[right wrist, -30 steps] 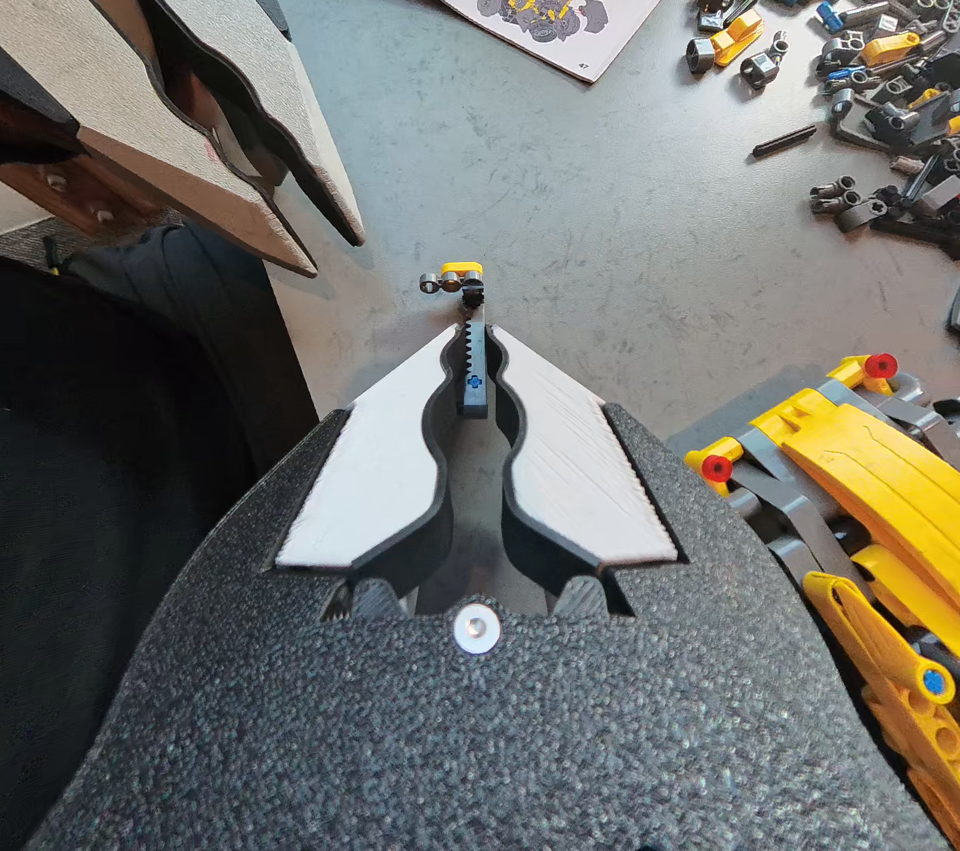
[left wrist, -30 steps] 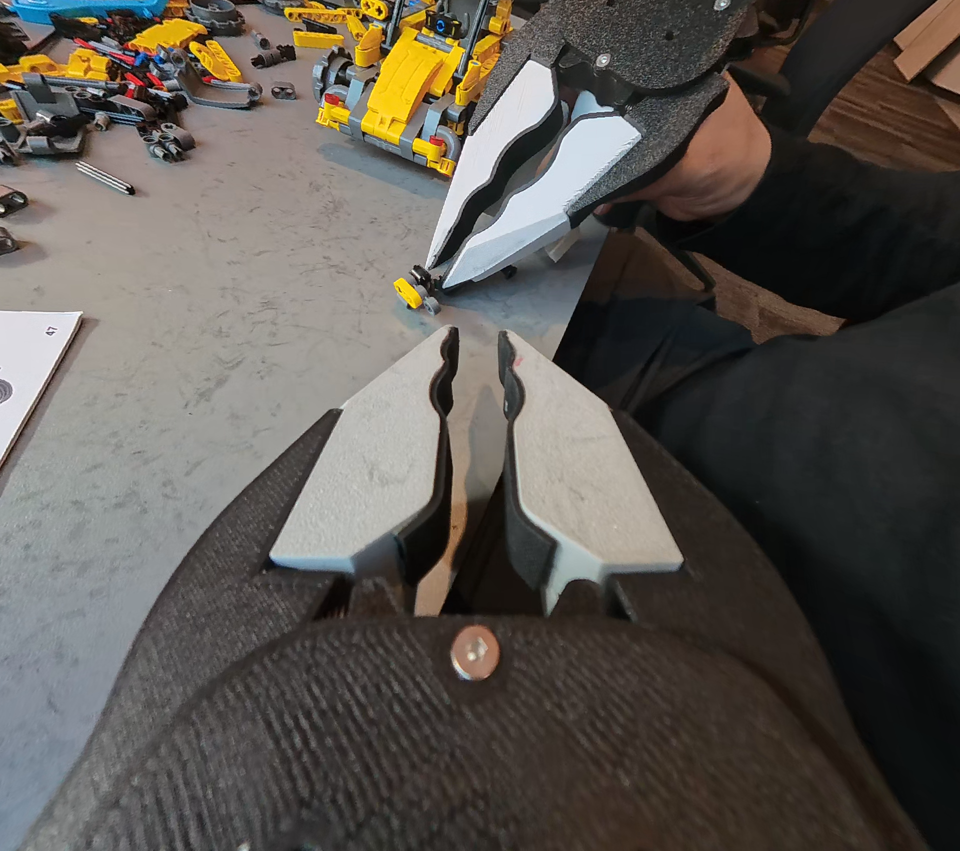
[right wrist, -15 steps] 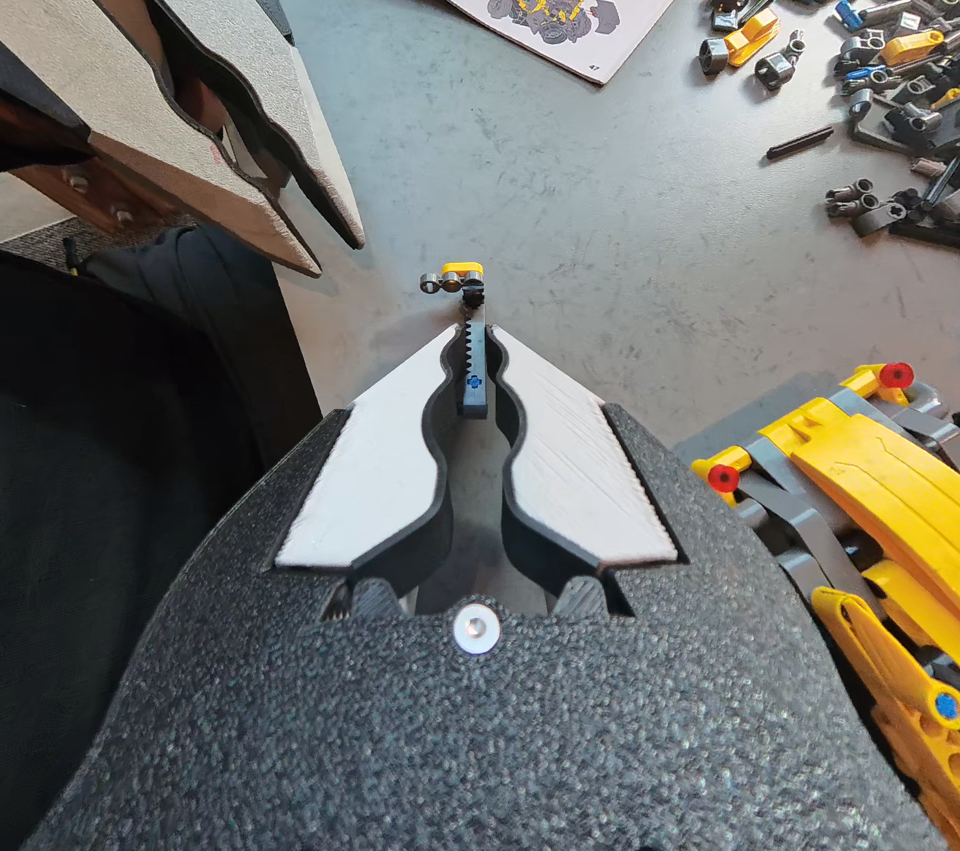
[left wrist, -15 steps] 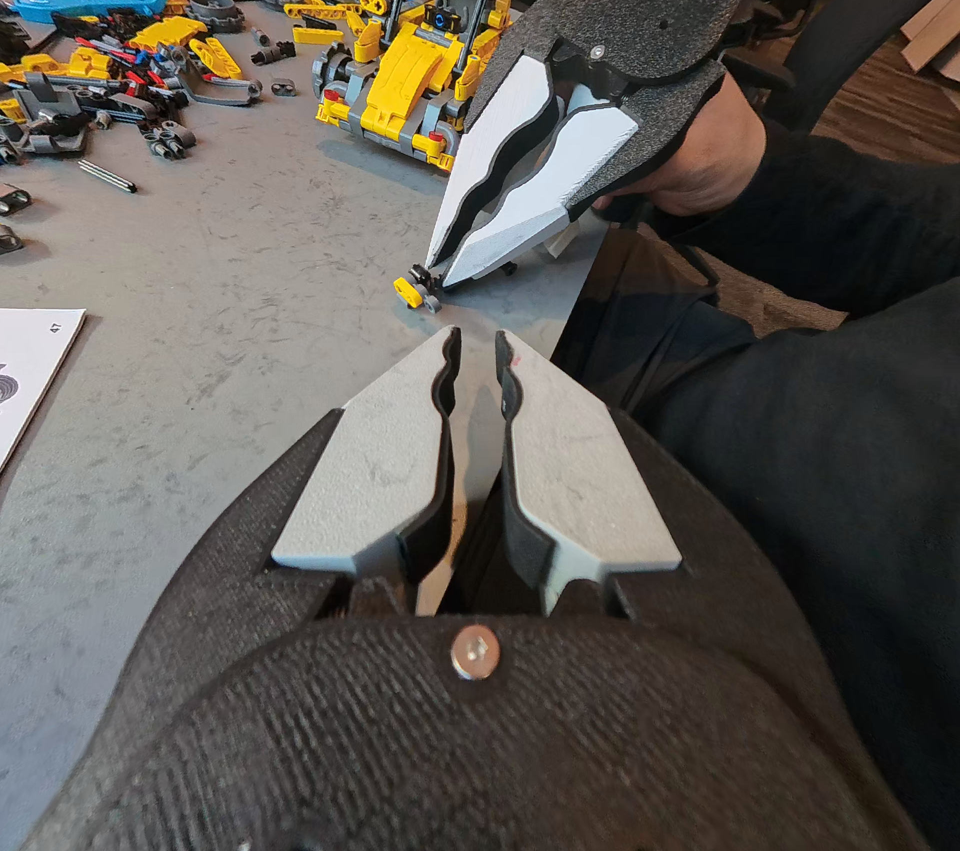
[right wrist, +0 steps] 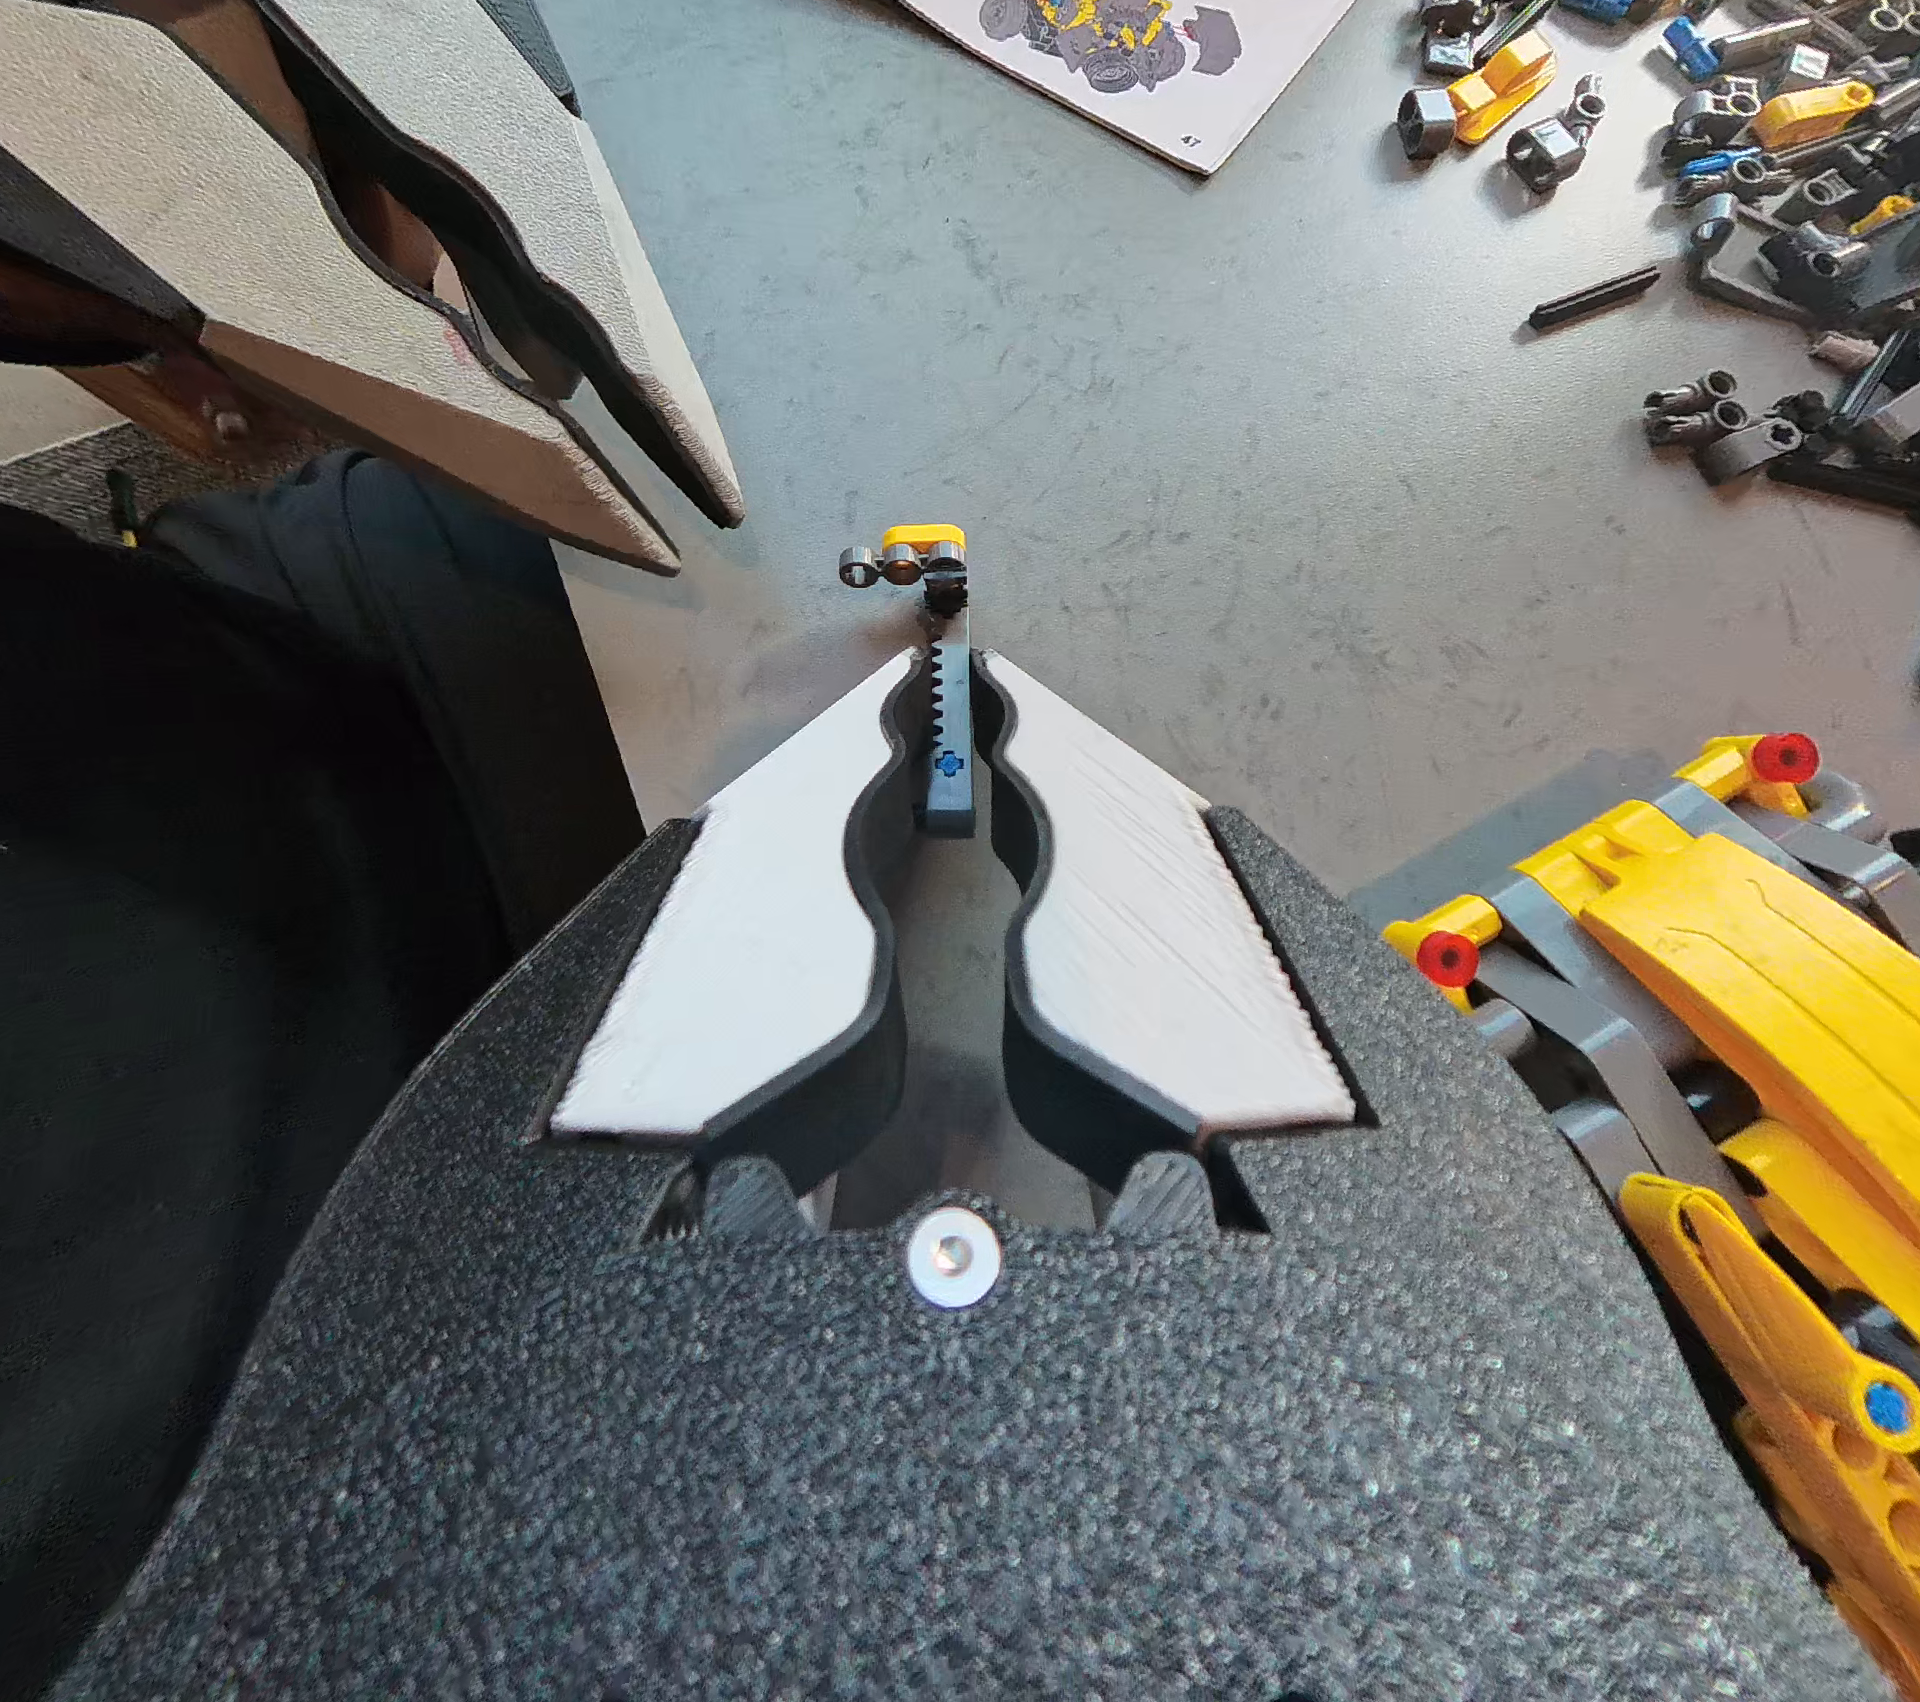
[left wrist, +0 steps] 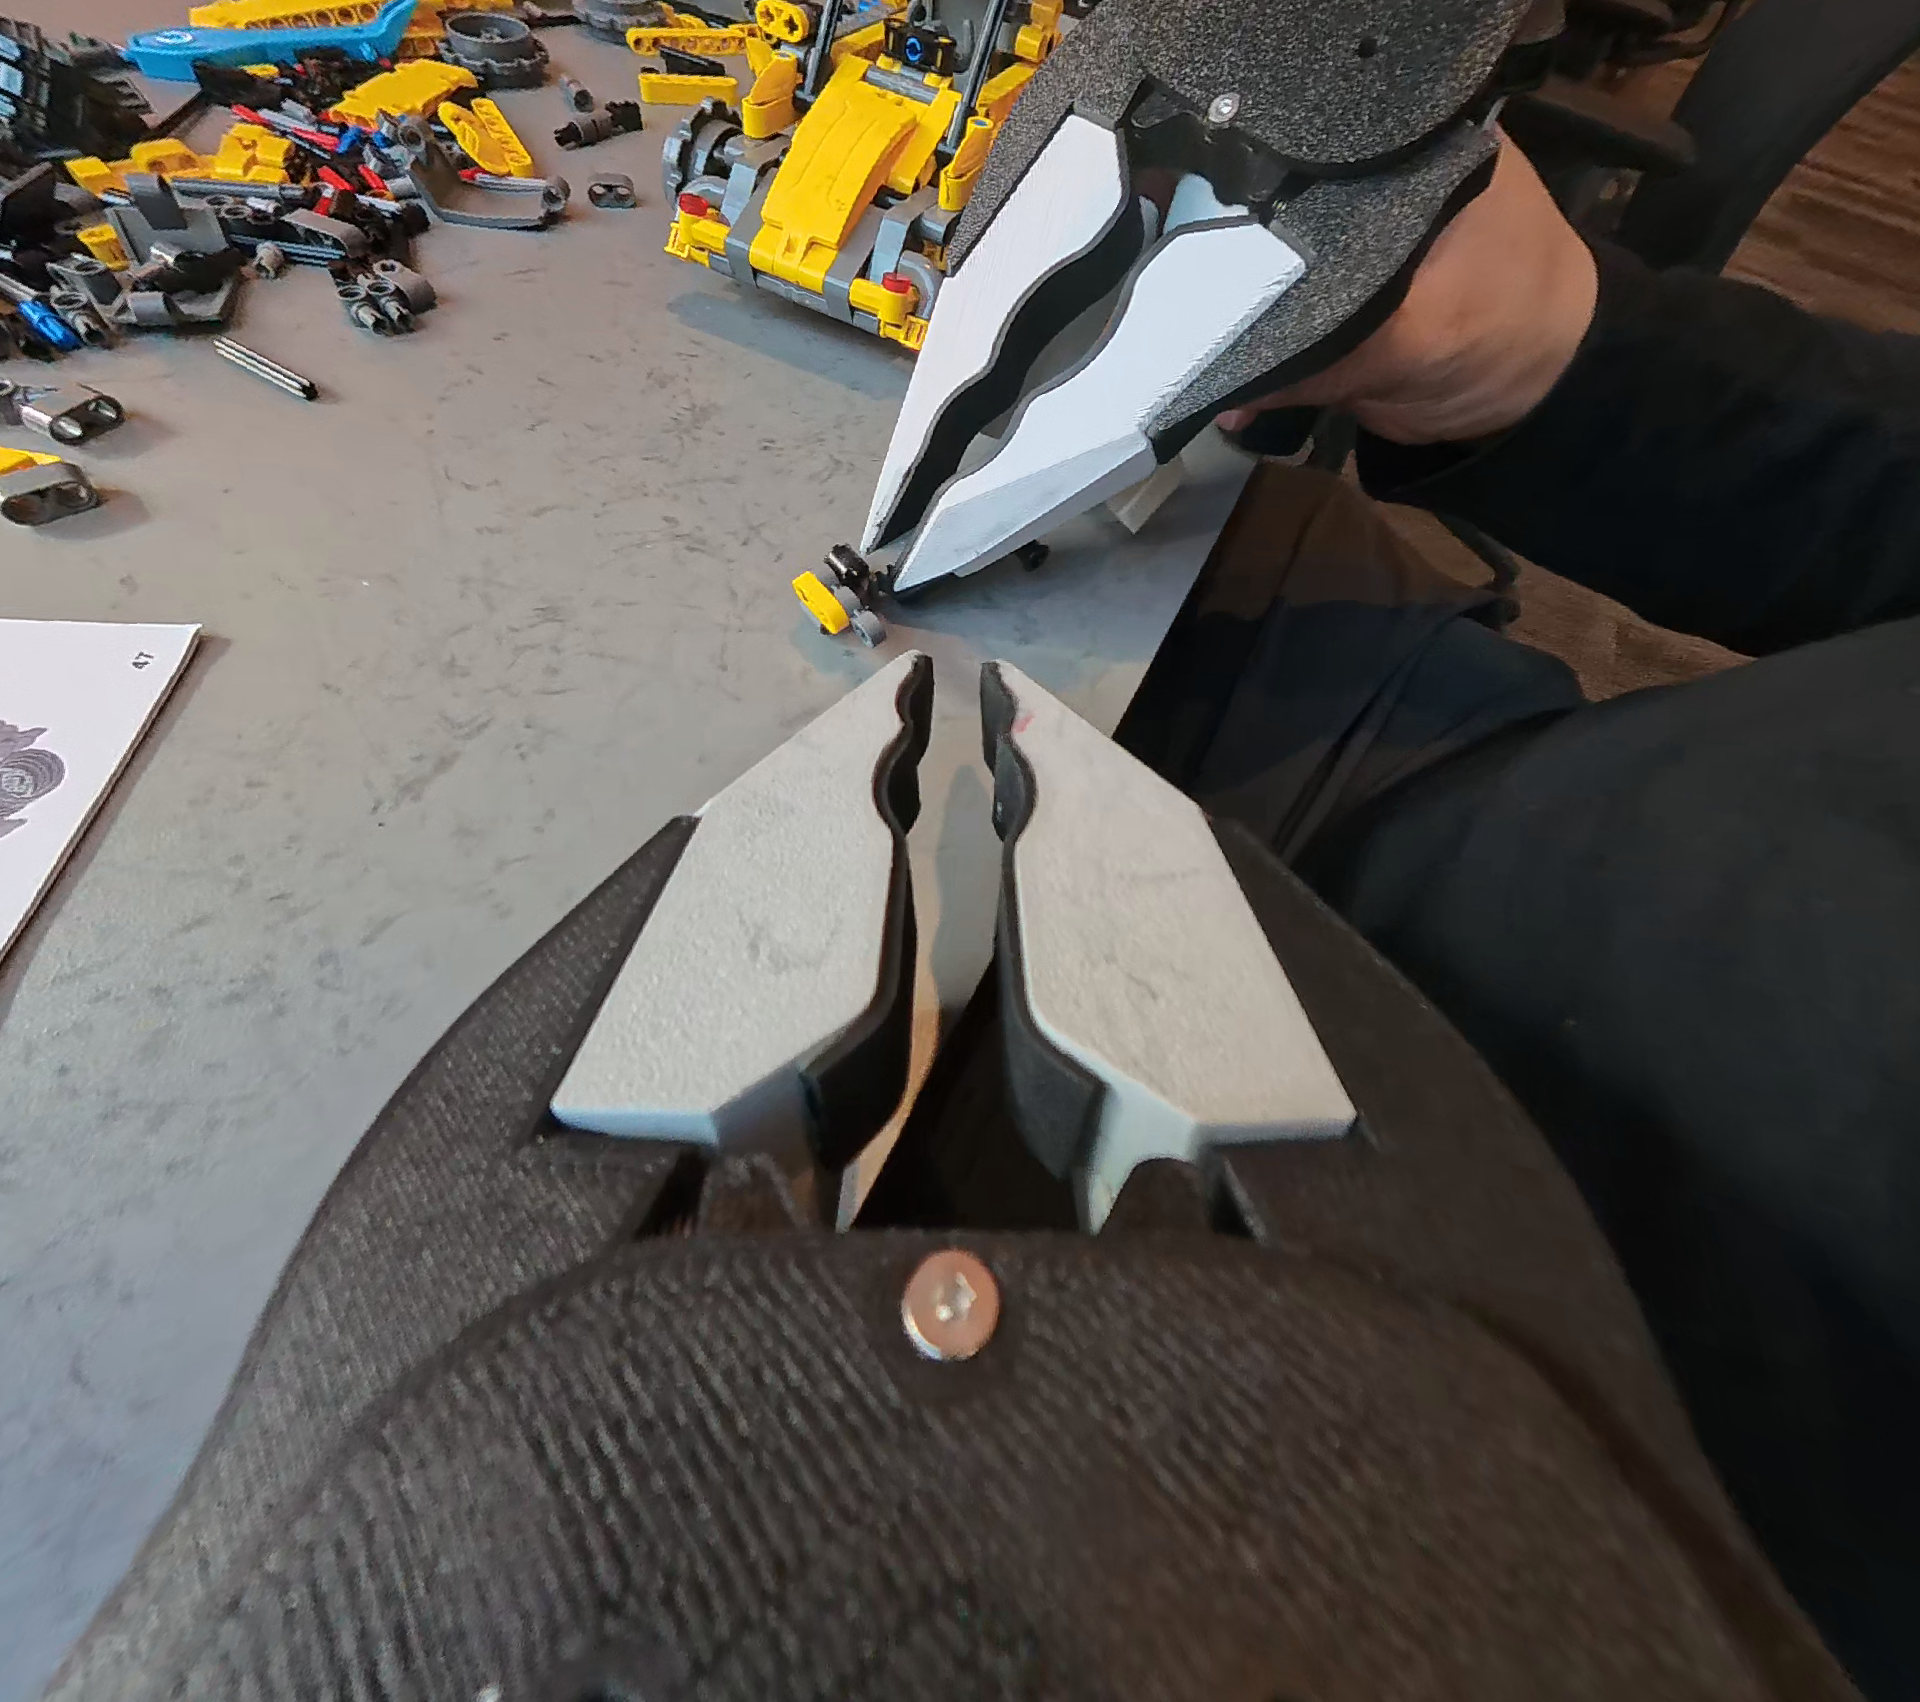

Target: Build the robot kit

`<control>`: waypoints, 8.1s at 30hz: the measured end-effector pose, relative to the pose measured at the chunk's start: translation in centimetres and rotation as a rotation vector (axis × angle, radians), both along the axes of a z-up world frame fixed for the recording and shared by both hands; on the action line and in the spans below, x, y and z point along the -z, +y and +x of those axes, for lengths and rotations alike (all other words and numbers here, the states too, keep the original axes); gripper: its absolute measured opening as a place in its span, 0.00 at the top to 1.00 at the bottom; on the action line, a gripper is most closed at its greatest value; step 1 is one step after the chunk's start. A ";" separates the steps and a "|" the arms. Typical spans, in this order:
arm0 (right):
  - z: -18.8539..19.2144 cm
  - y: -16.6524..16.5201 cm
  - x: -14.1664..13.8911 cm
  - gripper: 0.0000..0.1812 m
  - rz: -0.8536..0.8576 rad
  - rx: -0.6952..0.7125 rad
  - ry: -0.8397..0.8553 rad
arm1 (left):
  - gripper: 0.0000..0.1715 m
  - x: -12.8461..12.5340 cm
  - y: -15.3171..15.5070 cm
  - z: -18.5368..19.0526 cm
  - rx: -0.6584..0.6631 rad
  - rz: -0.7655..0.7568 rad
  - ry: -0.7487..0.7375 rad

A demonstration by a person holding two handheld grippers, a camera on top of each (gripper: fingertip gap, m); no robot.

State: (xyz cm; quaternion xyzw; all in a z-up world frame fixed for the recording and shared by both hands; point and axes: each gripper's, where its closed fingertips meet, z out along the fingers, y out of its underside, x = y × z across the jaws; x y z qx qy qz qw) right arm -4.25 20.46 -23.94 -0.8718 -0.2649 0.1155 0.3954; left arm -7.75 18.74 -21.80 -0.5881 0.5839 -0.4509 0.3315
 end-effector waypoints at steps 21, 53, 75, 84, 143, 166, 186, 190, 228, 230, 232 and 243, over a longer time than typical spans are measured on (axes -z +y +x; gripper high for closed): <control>0.0 0.0 -0.7 0.97 0.025 0.005 0.047 | 0.98 -0.1 0.2 -0.1 0.011 -0.014 -0.007; 5.8 -6.3 -11.4 0.96 0.354 0.150 0.386 | 0.92 -1.1 1.1 0.0 -0.021 0.036 -0.010; 17.8 -9.7 -8.8 0.96 0.414 0.502 0.235 | 0.77 -2.1 2.2 5.4 0.056 0.189 0.053; 18.0 -9.3 -7.1 0.96 0.393 0.478 0.232 | 0.81 -2.1 2.1 5.4 0.084 0.123 0.053; 25.6 -11.7 -2.8 0.96 0.288 0.620 0.161 | 0.41 -2.9 2.7 14.8 0.222 0.067 0.218; 25.1 -11.7 -3.0 0.96 0.298 0.586 0.183 | 0.43 -0.2 -1.4 23.5 0.476 0.232 0.502; 24.6 -11.4 -3.1 0.96 0.301 0.576 0.168 | 0.43 -0.2 1.6 13.4 0.358 0.207 0.539; 24.2 -11.3 -3.2 0.96 0.303 0.568 0.171 | 0.43 -0.3 1.3 14.2 0.352 0.222 0.523; 20.0 2.1 -12.0 0.96 0.180 0.078 0.091 | 0.56 -4.0 5.2 3.0 0.016 0.000 -0.060; 19.4 4.2 -11.3 0.96 0.166 0.015 0.063 | 0.58 -4.1 5.5 3.3 0.027 0.028 -0.071; 19.0 5.8 -10.5 0.96 0.154 -0.027 0.065 | 0.62 -4.1 5.6 3.6 0.051 0.043 -0.076; 18.4 9.3 -6.2 0.96 0.152 -0.126 0.104 | 0.86 -4.2 5.4 3.9 0.100 0.024 -0.081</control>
